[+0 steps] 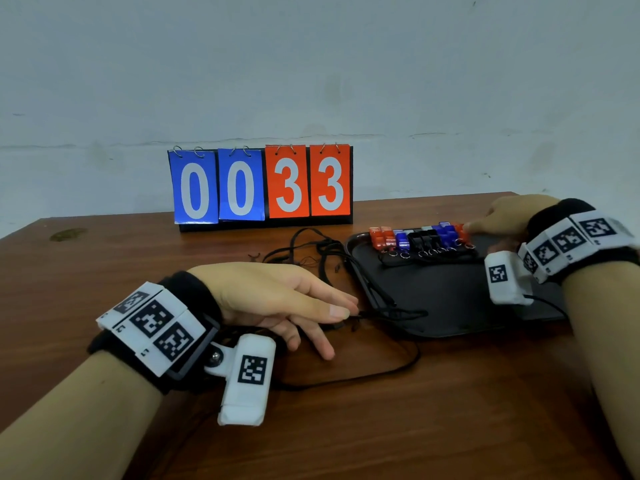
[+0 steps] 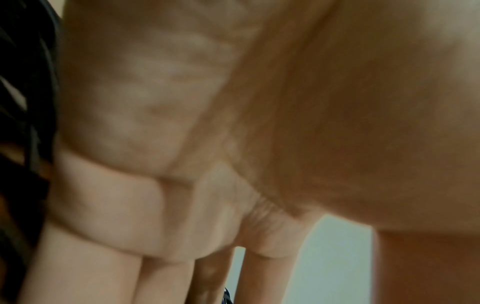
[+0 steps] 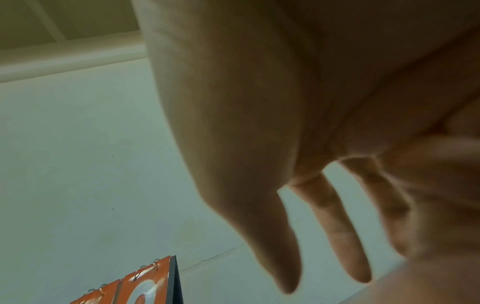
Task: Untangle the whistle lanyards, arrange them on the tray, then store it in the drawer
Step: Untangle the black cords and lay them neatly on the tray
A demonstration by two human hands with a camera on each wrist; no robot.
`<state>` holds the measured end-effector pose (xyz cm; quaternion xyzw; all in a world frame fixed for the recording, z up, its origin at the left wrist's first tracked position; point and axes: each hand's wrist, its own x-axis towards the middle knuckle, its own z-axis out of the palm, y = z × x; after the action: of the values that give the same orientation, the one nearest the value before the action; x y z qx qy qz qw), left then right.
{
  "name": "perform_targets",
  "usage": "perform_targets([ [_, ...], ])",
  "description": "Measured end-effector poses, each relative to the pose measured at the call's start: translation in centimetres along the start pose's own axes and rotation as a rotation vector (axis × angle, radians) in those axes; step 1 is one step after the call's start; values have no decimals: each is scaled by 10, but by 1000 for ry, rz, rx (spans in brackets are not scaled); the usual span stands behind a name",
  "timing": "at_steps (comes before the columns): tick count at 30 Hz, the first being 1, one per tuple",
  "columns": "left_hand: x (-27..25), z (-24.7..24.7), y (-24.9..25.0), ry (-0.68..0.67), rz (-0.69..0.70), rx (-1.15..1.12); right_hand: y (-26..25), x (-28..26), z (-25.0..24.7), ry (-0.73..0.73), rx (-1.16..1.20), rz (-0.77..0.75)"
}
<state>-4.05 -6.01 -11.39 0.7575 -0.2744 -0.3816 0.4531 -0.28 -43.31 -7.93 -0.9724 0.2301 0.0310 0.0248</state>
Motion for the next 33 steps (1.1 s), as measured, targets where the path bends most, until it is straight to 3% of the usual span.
perform_targets([
  [5, 2, 0, -2, 0, 12, -1, -18, -13, -4, -112, 307, -190],
  [9, 2, -8, -4, -85, 13, -81, -44, -34, -4, -370, 519, -325],
  [12, 3, -11, -7, -110, 35, -186, -65, -54, -5, -515, 440, -403],
  [16, 8, -12, -11, -93, 58, -268, -84, -69, -1, -585, 339, -496],
  [24, 13, -16, -16, -28, 56, -418, -89, -80, -1, -675, 269, -626],
  [33, 15, -15, -16, -13, 57, -437, -92, -81, 1, -754, 207, -663],
])
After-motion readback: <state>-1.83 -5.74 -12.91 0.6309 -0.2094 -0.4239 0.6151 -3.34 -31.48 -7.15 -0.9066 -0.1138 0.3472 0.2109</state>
